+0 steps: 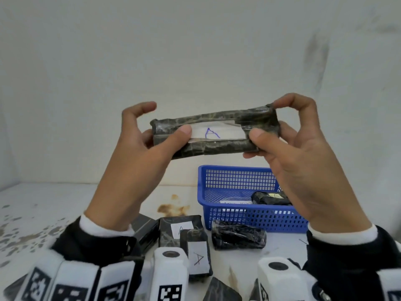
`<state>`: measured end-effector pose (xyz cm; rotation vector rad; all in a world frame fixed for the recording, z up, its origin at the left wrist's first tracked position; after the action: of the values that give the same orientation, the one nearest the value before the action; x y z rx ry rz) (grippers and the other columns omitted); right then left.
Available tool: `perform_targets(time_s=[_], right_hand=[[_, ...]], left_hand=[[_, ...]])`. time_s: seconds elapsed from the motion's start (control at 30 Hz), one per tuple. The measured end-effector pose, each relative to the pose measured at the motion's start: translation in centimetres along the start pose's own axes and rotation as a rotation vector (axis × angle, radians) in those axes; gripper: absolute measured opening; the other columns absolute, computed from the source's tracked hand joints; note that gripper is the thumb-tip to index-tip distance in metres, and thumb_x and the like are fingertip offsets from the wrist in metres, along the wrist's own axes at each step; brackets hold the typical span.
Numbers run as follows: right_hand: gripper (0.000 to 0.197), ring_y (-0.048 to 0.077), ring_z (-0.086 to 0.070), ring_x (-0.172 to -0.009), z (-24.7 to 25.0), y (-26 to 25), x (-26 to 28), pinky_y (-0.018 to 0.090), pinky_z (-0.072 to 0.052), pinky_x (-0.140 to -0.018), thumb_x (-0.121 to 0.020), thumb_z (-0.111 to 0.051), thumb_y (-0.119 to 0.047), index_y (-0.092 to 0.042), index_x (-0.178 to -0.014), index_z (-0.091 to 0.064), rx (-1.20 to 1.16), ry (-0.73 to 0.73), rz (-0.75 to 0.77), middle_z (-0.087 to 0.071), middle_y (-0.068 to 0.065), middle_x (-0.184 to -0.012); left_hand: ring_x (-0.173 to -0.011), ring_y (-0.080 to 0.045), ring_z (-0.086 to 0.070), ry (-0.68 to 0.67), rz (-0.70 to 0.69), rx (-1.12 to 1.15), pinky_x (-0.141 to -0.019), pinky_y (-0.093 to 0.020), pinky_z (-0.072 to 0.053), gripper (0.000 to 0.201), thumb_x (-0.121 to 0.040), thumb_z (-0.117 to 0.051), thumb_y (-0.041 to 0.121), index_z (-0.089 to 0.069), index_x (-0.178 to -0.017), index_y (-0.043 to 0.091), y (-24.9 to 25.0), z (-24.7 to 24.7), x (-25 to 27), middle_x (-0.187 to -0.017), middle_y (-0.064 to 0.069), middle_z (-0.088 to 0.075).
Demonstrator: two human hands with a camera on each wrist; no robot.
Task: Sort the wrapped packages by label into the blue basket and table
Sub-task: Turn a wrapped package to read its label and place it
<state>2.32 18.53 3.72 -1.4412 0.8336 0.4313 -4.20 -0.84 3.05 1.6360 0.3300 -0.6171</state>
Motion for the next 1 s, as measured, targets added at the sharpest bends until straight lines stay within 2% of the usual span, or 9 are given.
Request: perform_targets(time_s=[0.07,0.17,0.23,0.33,0.43,0.6,0.7,0.8,1.0], right_hand=[[0.048,0.017,-0.070,-0.081,-0.19,0.17,0.03,0.029,-0.055,-0.078,-0.094,-0.062,-0.001,-0.041,-0.119,-0.048,0.014,-0.005,-0.001,-0.073,0.005,-0.096],[0.041,0.013,-0.070,-0.080,-0.40,0.43,-0.01,0.028,-0.055,-0.077,-0.095,-0.062,-0.011,-0.039,-0.124,-0.055,0.044,0.011,-0.017,-0.072,0.001,-0.098],[0.033,0.011,-0.067,-0.072,-0.35,0.44,0.00,0.027,-0.054,-0.070,-0.095,-0.063,-0.011,-0.035,-0.116,-0.060,0.103,0.025,-0.013,-0.071,-0.004,-0.096],[0.027,0.012,-0.060,-0.061,-0.20,0.33,0.12,0.023,-0.050,-0.054,-0.095,-0.064,-0.011,-0.034,-0.110,-0.062,0.137,0.035,-0.026,-0.071,-0.007,-0.089],[0.017,0.009,-0.060,-0.056,-0.21,0.21,0.18,0.018,-0.046,-0.050,-0.094,-0.064,-0.015,-0.029,-0.104,-0.062,0.149,0.029,-0.021,-0.070,-0.011,-0.077],[0.016,0.004,-0.056,-0.054,-0.20,0.28,0.18,0.014,-0.043,-0.049,-0.095,-0.064,-0.018,-0.031,-0.103,-0.062,0.182,0.034,0.004,-0.068,-0.012,-0.078],[0.015,0.002,-0.052,-0.052,-0.23,0.39,0.25,0.014,-0.041,-0.048,-0.096,-0.064,-0.021,-0.033,-0.103,-0.062,0.216,0.024,0.002,-0.067,-0.014,-0.079],[0.015,-0.001,-0.057,-0.059,-0.20,0.46,0.24,0.014,-0.044,-0.058,-0.093,-0.067,-0.024,-0.034,-0.102,-0.061,0.259,0.018,0.007,-0.068,-0.014,-0.084],[0.028,0.001,-0.065,-0.074,-0.48,0.55,0.28,0.020,-0.051,-0.071,-0.086,-0.076,-0.024,-0.033,-0.104,-0.057,0.282,-0.003,0.015,-0.069,-0.012,-0.092]], left_hand=[[-0.091,-0.016,-0.072,0.013,0.059,-0.013,-0.095,-0.034,-0.051,0.065,-0.068,-0.082,0.043,-0.052,-0.125,0.027,-0.07,-0.15,0.07,-0.095,-0.001,-0.075],[-0.074,-0.021,-0.073,-0.027,0.094,0.040,-0.061,-0.026,-0.058,0.042,-0.087,-0.064,0.027,-0.053,-0.127,0.017,0.01,-0.45,0.11,-0.098,-0.009,-0.072],[-0.064,-0.019,-0.069,-0.040,0.069,0.075,-0.051,-0.024,-0.053,0.038,-0.091,-0.060,0.020,-0.053,-0.127,0.016,0.16,-0.44,0.13,-0.092,-0.010,-0.070],[-0.059,-0.017,-0.065,-0.024,0.028,0.056,-0.064,-0.029,-0.055,0.035,-0.093,-0.058,0.020,-0.054,-0.127,0.020,0.05,-0.35,-0.02,-0.074,-0.002,-0.070],[-0.058,-0.015,-0.065,-0.010,0.024,0.037,-0.079,-0.034,-0.054,0.034,-0.095,-0.057,0.020,-0.051,-0.127,0.027,-0.32,-0.33,-0.19,-0.066,0.006,-0.070],[-0.065,-0.018,-0.065,0.016,0.057,0.020,-0.090,-0.049,-0.052,0.021,-0.095,-0.057,0.024,-0.058,-0.108,0.007,-0.61,-0.21,-0.38,-0.069,0.002,-0.071],[-0.063,-0.018,-0.062,0.008,0.054,-0.006,-0.075,-0.042,-0.053,0.013,-0.096,-0.057,0.024,-0.057,-0.099,0.011,-0.46,-0.17,-0.18,-0.066,0.002,-0.068],[-0.059,-0.017,-0.059,-0.020,0.016,-0.051,-0.059,-0.034,-0.045,0.020,-0.094,-0.059,0.027,-0.054,-0.103,0.010,-0.12,-0.42,0.20,-0.070,-0.001,-0.067],[-0.057,-0.017,-0.057,-0.036,-0.005,-0.171,-0.069,-0.045,-0.050,0.042,-0.079,-0.073,0.047,-0.051,-0.102,0.020,-0.09,-0.45,0.28,-0.063,0.003,-0.065]])
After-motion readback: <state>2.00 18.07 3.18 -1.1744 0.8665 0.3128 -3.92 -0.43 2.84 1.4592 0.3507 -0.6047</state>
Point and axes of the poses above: each hand's wrist, its own x-axis away from the middle knuckle, its own z-axis out of the back of the hand, y = z × x, the point moved 2 cm from there along -x, towards the middle knuckle
